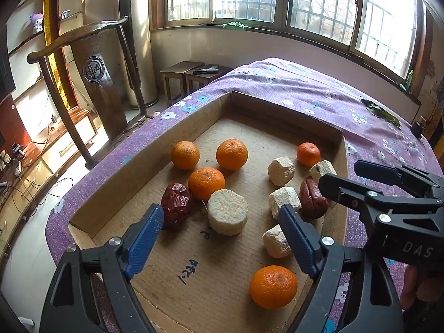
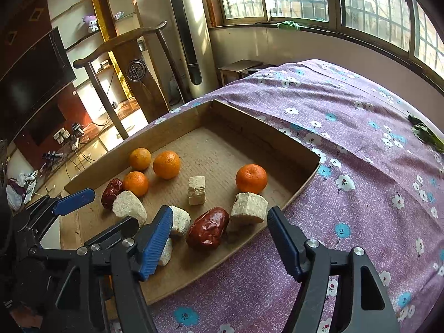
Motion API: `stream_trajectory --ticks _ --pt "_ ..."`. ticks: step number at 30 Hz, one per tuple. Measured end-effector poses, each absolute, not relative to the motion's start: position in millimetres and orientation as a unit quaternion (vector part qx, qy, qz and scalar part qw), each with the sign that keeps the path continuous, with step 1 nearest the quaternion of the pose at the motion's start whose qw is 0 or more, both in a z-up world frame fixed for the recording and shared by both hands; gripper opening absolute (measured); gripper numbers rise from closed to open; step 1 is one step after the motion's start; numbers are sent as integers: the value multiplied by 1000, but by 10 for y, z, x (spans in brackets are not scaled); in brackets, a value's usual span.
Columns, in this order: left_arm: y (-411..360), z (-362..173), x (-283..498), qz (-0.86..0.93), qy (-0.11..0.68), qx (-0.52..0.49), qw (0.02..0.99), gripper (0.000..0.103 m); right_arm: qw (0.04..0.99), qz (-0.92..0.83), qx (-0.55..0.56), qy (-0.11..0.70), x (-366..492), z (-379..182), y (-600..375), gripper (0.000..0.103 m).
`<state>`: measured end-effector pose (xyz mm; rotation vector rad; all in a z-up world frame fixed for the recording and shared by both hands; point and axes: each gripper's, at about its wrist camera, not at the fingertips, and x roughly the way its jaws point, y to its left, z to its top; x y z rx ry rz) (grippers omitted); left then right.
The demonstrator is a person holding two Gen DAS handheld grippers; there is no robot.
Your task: Organize fruits
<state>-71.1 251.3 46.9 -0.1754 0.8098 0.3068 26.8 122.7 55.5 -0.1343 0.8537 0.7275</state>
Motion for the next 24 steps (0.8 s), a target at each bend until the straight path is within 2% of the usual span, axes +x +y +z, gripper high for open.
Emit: stream_trajectory --ticks 13,24 --pt "2467 641 -846 167 347 -84 919 91 866 326 -35 378 61 729 979 90" --pt "2376 898 -1011 172 286 -80 939 91 878 312 -25 362 -144 827 783 93"
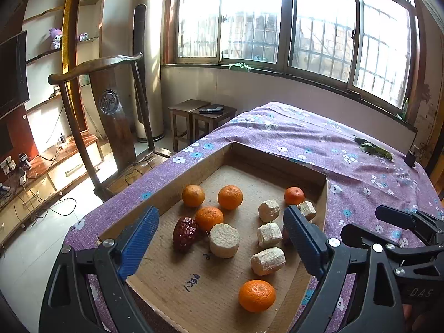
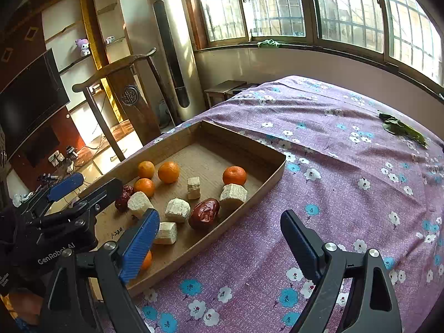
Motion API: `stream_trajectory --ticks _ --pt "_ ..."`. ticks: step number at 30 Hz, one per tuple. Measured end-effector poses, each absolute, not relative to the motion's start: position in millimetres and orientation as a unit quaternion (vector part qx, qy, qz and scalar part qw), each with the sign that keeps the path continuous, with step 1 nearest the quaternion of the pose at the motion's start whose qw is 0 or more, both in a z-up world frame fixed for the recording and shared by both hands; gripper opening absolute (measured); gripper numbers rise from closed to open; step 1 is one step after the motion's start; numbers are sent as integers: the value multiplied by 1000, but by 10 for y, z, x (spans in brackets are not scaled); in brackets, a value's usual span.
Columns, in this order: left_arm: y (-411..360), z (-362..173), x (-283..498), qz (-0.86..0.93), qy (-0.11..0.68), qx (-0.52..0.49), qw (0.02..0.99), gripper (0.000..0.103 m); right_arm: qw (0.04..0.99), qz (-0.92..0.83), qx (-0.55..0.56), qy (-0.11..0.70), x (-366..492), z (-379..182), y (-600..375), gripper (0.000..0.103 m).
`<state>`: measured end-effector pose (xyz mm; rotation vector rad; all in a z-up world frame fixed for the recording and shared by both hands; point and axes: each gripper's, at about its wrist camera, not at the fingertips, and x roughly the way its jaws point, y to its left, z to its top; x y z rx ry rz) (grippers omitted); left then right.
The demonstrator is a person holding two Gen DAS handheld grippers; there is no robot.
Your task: Organize fruits
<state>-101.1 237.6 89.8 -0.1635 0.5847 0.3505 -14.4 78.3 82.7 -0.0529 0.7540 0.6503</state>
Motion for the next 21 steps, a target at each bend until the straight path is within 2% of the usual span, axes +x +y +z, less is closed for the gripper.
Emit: stream_trajectory --ticks 12,21 --pt "2220 1069 -1093 190 273 -54 942 91 883 305 -16 358 -286 847 631 95" --pt "2046 1154 -1190 202 249 -17 947 98 883 309 -23 353 -389 867 618 95"
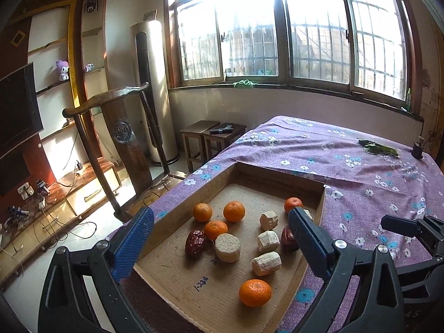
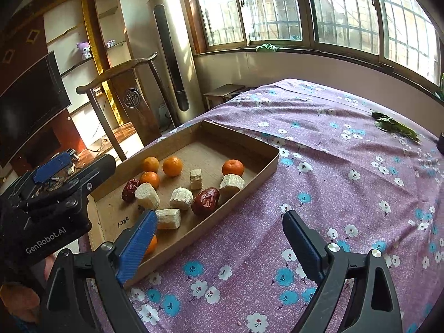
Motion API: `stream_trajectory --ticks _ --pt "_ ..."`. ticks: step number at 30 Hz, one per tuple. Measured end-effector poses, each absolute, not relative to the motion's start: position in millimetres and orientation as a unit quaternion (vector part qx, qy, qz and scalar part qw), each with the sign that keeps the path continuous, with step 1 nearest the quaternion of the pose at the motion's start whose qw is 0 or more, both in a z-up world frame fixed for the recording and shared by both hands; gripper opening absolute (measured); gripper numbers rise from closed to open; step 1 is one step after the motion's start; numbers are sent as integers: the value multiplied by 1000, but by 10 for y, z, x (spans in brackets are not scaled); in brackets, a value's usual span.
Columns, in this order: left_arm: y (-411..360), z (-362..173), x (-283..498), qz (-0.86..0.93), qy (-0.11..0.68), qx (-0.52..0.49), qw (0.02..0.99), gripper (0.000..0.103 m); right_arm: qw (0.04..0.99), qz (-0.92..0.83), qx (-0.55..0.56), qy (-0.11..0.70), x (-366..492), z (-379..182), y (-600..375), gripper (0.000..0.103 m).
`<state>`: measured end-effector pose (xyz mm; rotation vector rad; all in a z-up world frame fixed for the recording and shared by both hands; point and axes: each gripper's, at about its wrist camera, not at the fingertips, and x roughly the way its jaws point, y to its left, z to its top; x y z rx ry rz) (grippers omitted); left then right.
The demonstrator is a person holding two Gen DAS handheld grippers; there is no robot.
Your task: Organize fruits
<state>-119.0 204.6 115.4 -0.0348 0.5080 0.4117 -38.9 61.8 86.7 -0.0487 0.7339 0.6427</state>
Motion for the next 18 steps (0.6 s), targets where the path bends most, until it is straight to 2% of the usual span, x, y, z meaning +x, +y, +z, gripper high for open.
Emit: stream_trajectory --ticks 18 --pt "2075 1152 -1181 190 249 -31 949 98 883 303 -35 357 -373 811 632 95"
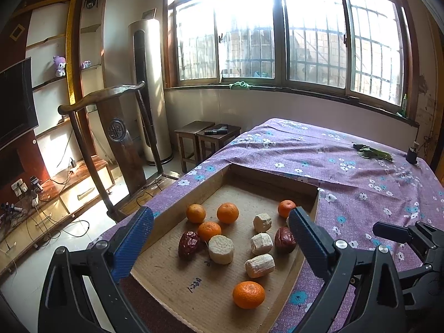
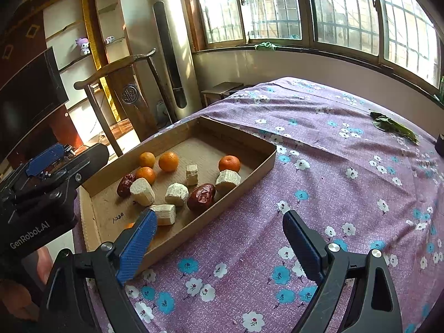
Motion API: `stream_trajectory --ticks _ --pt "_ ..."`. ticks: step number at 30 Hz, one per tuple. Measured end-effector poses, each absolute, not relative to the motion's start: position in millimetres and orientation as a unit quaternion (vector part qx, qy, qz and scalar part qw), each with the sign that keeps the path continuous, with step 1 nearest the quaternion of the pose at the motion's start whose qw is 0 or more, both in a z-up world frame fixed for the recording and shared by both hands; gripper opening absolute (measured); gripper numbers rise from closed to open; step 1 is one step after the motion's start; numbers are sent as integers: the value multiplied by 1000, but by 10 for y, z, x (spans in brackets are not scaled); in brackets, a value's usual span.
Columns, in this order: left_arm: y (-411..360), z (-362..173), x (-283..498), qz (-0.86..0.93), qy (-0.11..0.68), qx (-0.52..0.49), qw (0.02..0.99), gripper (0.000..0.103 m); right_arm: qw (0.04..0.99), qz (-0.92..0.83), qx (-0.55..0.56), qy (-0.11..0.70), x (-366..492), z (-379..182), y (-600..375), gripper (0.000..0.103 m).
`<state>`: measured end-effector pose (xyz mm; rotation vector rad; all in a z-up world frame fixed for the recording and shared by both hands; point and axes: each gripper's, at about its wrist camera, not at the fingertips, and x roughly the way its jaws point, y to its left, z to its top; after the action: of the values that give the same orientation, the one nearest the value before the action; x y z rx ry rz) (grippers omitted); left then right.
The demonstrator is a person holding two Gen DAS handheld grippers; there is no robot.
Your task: Organize fruits
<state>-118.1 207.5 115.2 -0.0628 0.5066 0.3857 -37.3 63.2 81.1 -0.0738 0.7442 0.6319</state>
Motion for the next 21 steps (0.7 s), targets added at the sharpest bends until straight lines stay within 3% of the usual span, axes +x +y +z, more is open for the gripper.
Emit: stream_trajectory --ticks 21 --pt "2149 1076 -1104 183 260 -41 947 98 878 306 -54 363 -353 776 775 95"
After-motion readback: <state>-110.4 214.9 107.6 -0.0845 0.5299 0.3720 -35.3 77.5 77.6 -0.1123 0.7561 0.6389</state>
